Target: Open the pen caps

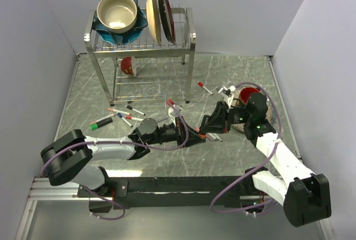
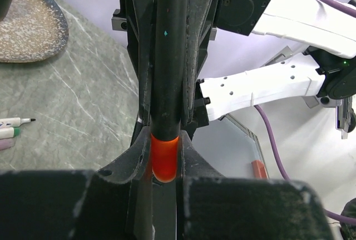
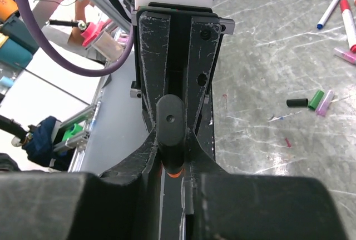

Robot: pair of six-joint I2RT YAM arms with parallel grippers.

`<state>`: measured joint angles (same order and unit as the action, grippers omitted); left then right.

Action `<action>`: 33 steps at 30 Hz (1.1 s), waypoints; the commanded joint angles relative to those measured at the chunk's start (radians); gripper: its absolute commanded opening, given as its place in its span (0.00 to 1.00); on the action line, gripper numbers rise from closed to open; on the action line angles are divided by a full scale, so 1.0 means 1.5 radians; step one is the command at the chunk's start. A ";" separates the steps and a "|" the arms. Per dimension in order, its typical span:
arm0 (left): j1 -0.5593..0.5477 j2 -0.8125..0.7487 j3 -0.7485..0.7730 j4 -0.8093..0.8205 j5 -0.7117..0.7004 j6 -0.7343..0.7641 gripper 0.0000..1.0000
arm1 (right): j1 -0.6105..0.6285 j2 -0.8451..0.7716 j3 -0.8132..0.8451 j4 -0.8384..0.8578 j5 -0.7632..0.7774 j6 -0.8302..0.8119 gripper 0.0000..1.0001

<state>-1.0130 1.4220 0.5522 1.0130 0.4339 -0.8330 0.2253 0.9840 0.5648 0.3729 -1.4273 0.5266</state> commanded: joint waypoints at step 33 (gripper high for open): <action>-0.051 -0.547 -0.232 -0.750 -0.608 -0.140 0.05 | 0.001 0.150 0.200 -0.549 0.568 -0.537 0.00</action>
<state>-1.1065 0.6472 0.2287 0.1226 -0.3119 -0.9577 0.1879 1.1435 0.7929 -0.2615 -0.7822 -0.1024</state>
